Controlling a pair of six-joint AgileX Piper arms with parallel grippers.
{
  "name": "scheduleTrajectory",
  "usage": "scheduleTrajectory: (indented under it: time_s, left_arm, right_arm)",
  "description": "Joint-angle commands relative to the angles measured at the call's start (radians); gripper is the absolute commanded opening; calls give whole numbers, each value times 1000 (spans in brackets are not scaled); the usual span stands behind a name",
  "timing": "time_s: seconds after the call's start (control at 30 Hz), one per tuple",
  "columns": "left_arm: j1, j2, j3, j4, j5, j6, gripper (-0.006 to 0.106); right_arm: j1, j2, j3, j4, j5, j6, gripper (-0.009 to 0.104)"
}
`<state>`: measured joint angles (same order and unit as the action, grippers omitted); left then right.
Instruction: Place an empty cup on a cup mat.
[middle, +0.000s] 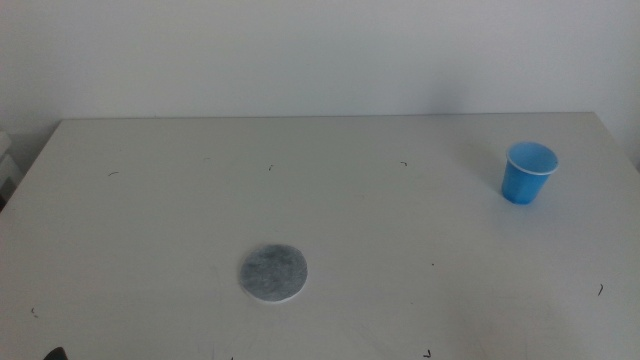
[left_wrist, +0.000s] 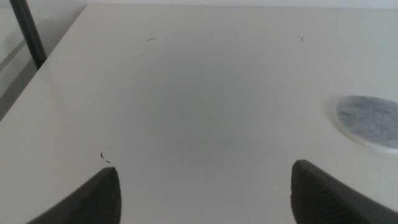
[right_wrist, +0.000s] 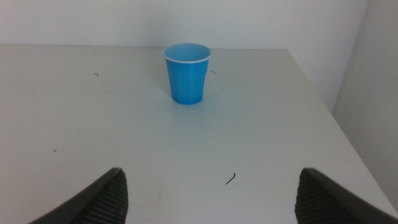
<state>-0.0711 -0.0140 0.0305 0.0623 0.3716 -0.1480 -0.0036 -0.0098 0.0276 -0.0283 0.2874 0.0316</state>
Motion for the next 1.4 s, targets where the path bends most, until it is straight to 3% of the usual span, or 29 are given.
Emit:
scheduleTrajectory:
  time_s: [0.0,0.1,0.4,0.63,0.97,1.23,1.37]
  left_arm:
    - [1,-9,-6,3,-67,-11,105]
    - [1,-9,-6,3,-67,-11,105]
    - [1,-9,-6,3,-67,-11,105]
    - [1,-9,-6,3,-67,-11,105]
    - [1,-9,-6,3,-67,-11,105]
    - [1,-9,-6,3,-67,-11,105]
    - [1,-9,-6,3,-67,-11,105]
  right_arm:
    - [-5,-23,-45,-2,-55,12,85]
    - [-5,-3,-123,28,-11,43,85]
    - [-5,195,-329,28,39,75,85]
    - [-5,421,-512,-27,98,77,85]
    - [0,768,-851,-25,294,77,85]
    - [0,1017,-1098,12,402,66,85]
    - [0,1122,-1210,64,450,23,85]
